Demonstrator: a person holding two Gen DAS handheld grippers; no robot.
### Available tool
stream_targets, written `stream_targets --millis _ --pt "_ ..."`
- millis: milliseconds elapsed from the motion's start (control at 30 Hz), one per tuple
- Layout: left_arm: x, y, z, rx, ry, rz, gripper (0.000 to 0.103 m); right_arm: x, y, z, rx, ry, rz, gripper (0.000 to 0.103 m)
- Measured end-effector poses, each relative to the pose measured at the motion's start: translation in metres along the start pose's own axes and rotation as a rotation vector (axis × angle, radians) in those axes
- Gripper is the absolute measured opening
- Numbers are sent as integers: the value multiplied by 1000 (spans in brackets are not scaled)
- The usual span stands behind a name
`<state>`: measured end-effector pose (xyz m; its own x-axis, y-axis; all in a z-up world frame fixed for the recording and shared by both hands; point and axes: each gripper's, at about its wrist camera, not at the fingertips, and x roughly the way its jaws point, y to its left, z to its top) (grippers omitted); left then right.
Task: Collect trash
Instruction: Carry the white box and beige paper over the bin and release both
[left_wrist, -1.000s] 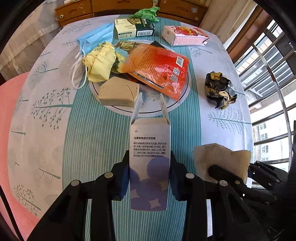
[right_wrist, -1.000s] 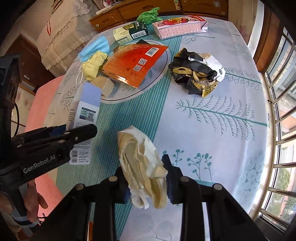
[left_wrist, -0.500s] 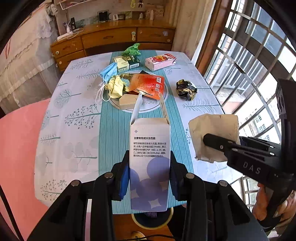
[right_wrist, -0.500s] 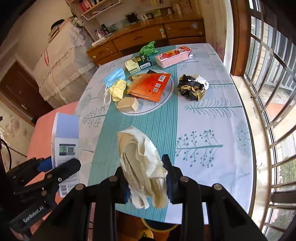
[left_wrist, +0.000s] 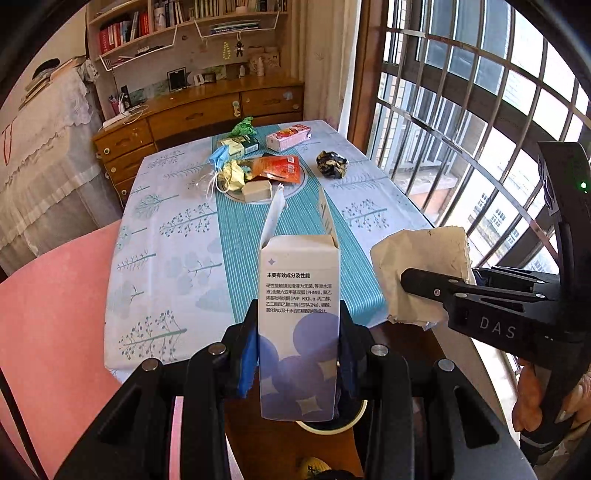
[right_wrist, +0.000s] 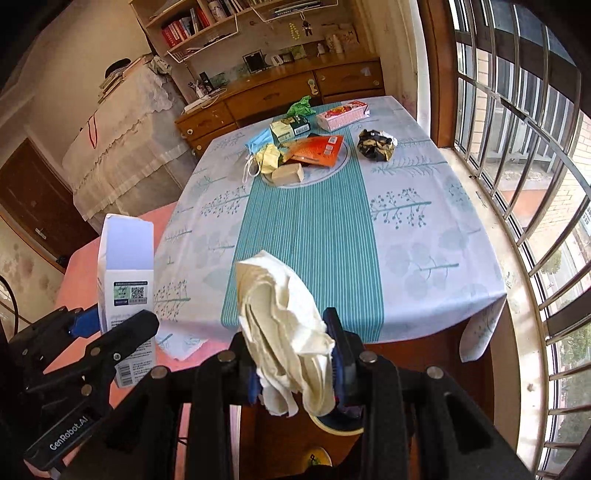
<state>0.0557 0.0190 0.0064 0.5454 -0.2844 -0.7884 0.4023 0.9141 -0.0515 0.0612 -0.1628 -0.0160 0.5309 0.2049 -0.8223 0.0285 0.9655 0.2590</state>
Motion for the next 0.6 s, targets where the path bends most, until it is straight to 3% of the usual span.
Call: stream_targets --millis 267,600 --pt "8 -11 -50 2 109 -41 35 8 -8 -60 66 115 -21 29" --pt "84 -41 -115 -12 329 -70 35 69 -41 -131 182 283 -44 29"
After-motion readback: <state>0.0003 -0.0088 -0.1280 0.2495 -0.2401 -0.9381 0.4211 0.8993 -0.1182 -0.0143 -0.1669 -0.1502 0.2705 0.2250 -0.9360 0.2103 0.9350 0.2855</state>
